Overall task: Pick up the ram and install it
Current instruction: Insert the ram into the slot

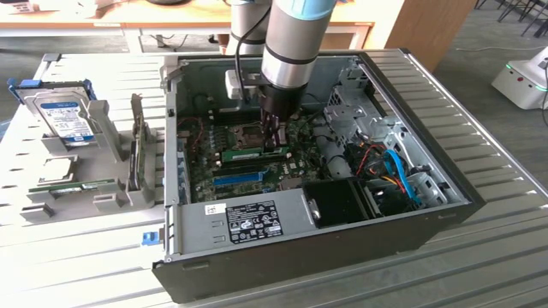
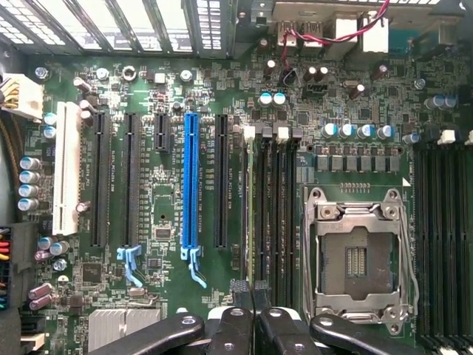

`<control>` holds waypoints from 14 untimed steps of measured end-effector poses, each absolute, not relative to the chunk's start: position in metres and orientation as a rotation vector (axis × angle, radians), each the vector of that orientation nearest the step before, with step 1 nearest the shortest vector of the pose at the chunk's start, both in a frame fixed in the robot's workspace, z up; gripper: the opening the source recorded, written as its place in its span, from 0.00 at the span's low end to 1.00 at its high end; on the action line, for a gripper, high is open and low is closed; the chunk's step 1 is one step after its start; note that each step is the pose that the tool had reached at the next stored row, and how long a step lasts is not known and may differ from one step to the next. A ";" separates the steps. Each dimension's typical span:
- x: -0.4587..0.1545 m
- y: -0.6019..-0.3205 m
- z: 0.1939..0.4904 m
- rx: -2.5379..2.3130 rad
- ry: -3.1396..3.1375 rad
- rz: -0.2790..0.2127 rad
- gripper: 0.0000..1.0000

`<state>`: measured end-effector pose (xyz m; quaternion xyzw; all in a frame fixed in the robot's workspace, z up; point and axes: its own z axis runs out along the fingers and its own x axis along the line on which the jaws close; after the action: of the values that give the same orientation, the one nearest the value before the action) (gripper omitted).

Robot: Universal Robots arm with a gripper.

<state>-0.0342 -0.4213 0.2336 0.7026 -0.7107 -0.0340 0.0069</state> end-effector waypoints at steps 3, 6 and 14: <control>-0.034 -0.421 0.234 2.198 -2.223 -0.107 0.12; -0.034 -0.421 0.232 2.198 -2.223 -0.106 0.12; -0.034 -0.421 0.231 2.198 -2.223 -0.106 0.12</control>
<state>-0.0344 -0.4212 0.2311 0.7027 -0.7107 -0.0340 0.0066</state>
